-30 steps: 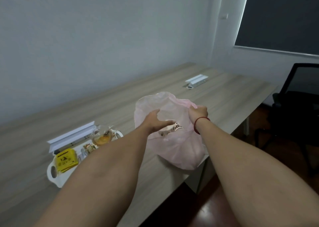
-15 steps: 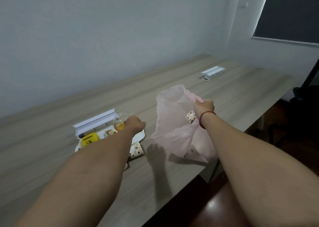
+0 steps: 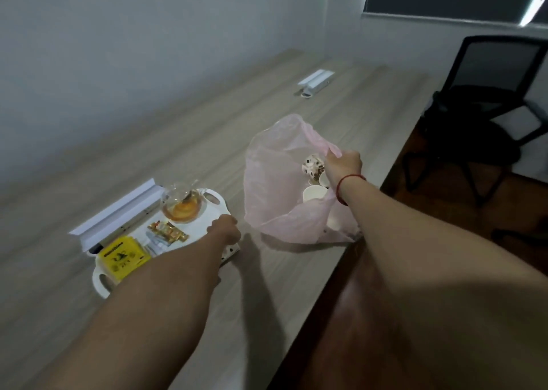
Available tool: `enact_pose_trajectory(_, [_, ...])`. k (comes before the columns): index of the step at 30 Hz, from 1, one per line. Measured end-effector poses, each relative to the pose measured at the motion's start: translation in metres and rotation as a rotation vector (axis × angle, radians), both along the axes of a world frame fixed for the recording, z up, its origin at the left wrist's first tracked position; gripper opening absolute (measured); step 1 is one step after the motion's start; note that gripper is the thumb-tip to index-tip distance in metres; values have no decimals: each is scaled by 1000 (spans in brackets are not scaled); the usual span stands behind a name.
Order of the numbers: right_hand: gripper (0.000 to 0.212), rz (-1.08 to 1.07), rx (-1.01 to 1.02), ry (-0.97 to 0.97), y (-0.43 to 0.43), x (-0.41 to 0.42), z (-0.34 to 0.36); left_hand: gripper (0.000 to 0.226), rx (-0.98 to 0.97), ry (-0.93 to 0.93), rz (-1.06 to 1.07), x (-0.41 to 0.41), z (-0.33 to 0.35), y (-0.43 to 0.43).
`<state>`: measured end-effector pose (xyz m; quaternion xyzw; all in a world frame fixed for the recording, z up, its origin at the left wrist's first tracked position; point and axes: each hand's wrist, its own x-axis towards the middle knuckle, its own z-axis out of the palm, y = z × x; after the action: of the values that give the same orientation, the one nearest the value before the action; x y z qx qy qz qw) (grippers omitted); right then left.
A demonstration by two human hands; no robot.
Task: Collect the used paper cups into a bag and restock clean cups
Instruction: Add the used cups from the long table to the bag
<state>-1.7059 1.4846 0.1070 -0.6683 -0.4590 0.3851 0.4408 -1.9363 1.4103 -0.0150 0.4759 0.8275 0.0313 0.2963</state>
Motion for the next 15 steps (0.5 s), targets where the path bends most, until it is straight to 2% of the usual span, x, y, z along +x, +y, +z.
enact_pose_trajectory(4, [26,-28,-20,2,-3,2,-6,54,-93,82,-93,-2,-26,0])
enact_pose_trajectory(13, [15,-62,-30,21,-11,7,-13,34,-60,237,-118,-19,-63,-4])
enact_pose_trajectory(15, [18,-60,-25,19,-12,6,-14,41,-41,273,-73,-19,-60,-7])
